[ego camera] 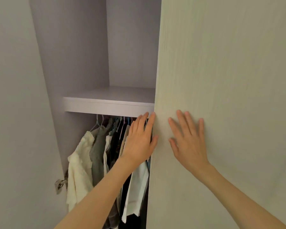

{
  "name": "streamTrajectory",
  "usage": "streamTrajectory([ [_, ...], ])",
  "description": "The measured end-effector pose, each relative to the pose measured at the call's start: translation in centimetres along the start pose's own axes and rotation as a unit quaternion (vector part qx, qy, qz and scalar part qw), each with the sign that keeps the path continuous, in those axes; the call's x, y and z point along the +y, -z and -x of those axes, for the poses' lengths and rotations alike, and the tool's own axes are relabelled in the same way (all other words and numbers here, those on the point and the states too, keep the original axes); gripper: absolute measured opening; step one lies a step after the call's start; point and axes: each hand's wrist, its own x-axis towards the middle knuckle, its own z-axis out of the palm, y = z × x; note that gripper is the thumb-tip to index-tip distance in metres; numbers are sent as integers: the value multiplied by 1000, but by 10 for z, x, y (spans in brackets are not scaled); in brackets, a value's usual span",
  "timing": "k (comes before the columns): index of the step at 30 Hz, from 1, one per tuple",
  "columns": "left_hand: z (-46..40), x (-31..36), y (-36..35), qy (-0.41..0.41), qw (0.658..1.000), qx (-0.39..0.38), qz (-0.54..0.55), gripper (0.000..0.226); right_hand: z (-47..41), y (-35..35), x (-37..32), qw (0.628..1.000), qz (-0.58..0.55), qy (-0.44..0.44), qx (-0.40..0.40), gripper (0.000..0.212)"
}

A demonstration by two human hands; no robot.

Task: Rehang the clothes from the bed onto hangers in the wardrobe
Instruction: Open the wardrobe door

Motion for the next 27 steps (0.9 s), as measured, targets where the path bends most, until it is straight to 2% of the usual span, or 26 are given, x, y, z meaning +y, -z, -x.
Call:
streamTrajectory([
  [3,-14,8,-5,18,993,24,112,72,0,-7,-1,1000,15,-1,-1,59],
  [7,-16,7,-10,43,970,-10,240,81,1,-12,-4,1000,19,-9,-4,62],
  [13,-10,4,-6,66,956,-31,283,91,9,2,-12,1000,-4,-26,-7,73],
  [18,20,21,17,43,951,-22,306,89,34,31,-35,996,-55,-73,-15,75],
  [27,76,76,67,-3,935,-40,351,90,102,108,-64,959,-241,-142,-52,82],
])
